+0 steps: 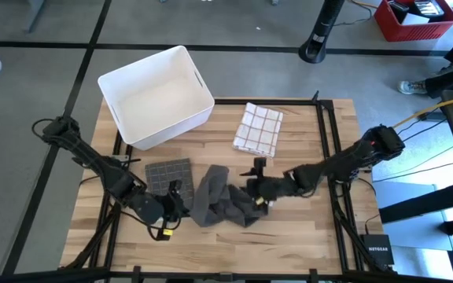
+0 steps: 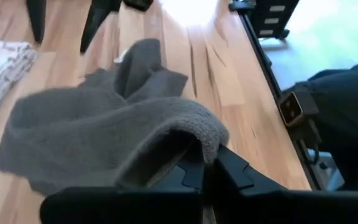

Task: Fold towel
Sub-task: Fold the gray towel

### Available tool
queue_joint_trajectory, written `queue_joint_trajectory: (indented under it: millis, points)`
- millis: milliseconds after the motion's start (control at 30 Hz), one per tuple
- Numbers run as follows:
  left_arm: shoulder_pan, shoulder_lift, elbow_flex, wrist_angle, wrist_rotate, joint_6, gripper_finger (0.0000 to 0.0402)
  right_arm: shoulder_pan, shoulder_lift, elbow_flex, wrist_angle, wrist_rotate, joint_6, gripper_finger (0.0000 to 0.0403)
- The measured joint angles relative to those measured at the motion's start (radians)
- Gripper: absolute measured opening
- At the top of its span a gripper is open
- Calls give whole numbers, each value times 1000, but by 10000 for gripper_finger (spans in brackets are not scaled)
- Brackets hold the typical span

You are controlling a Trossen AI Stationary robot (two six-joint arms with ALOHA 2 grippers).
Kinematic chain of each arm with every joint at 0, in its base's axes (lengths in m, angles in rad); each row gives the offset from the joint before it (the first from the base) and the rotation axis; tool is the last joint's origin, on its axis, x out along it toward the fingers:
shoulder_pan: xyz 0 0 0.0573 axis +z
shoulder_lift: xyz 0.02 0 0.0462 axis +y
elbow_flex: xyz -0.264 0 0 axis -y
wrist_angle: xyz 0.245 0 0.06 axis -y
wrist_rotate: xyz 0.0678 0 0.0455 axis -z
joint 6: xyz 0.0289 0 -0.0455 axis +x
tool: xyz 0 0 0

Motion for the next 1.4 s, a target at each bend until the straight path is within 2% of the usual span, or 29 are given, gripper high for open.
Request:
queue_joint_trajectory:
  millis: [233,367,467,600,700,833,1033,1167,1400]
  points:
    - [13,12,0,24,-2,29,4,-156,86,-33,225,-197,-67,209]
    - [14,12,0,24,-2,29,2,-218,166,-34,250,-217,-115,209]
    - [14,12,0,25,-2,29,4,-249,209,-32,317,-270,-131,209]
    - [14,12,0,26,-2,33,2,-270,252,-28,423,-271,-169,209]
    - [14,12,0,28,-2,37,4,-299,274,-28,430,-293,-168,205]
    - [14,12,0,35,-1,39,2,-314,303,-28,442,-383,-141,157]
    - [14,12,0,41,-1,49,4,-312,329,-29,485,-450,-140,22]
    - [14,12,0,40,-1,45,2,-302,298,-29,494,-412,-138,13]
    - [10,12,-1,34,-1,25,2,-216,94,-29,279,-171,-221,4]
